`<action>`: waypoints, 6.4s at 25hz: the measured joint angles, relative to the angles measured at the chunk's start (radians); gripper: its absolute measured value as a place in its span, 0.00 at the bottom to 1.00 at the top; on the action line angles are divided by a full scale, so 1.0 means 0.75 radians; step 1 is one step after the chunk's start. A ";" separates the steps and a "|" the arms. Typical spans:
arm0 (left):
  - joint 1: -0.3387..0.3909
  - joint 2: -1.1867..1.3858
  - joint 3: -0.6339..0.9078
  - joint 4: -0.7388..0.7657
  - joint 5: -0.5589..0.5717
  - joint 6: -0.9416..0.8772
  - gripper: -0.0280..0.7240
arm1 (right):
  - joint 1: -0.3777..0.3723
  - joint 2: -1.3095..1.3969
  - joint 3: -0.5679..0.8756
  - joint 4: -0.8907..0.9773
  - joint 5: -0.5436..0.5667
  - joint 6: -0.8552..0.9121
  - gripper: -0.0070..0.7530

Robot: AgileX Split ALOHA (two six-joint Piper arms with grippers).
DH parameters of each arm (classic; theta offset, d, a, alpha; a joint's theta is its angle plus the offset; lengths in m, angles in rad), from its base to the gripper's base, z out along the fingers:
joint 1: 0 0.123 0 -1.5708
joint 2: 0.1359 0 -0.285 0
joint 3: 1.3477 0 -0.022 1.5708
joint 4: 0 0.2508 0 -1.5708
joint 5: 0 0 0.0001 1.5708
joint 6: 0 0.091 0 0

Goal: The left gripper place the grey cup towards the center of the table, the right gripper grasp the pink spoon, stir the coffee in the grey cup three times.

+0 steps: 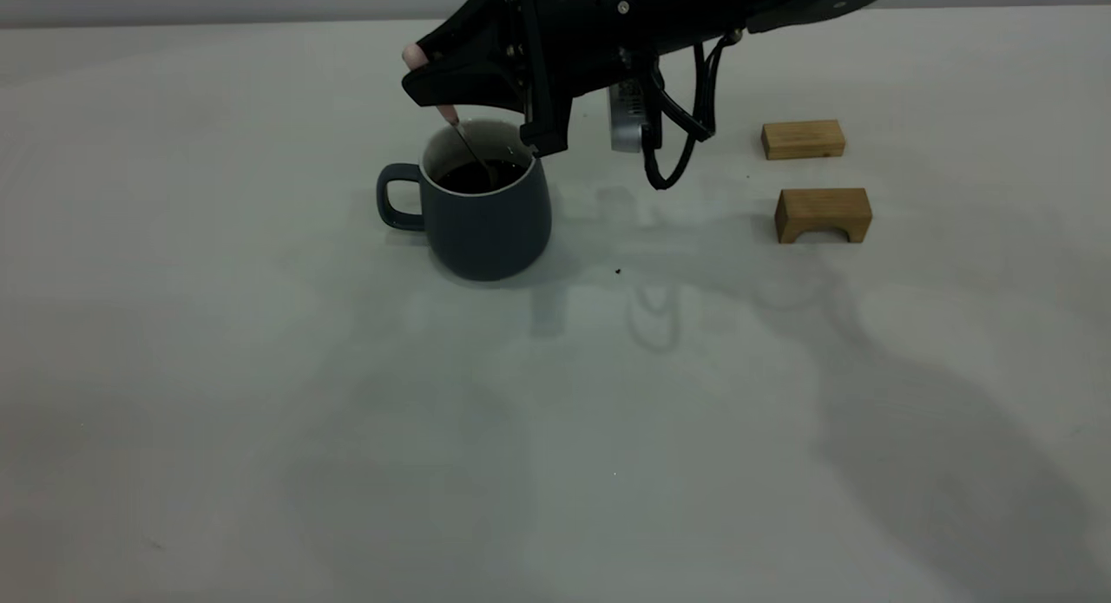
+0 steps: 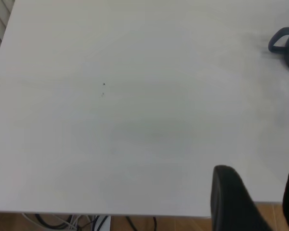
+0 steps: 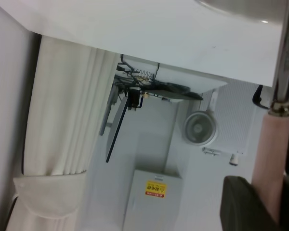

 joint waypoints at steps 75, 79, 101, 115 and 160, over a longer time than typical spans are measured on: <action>0.000 0.000 0.000 0.000 0.000 0.001 0.49 | -0.041 0.095 -0.122 -0.014 0.085 0.323 0.19; 0.000 0.000 0.000 0.000 0.000 0.001 0.49 | -0.059 0.095 -0.122 -0.107 0.080 0.243 0.19; 0.000 0.000 0.000 0.000 0.000 0.001 0.49 | -0.067 0.089 -0.130 -0.343 0.241 0.026 0.78; 0.000 0.000 0.000 0.000 0.000 0.001 0.49 | -0.105 -0.403 -0.130 -0.921 0.340 -0.494 0.74; 0.000 0.000 0.000 0.000 0.000 0.001 0.49 | -0.384 -2.932 1.242 -2.239 0.397 -0.653 0.74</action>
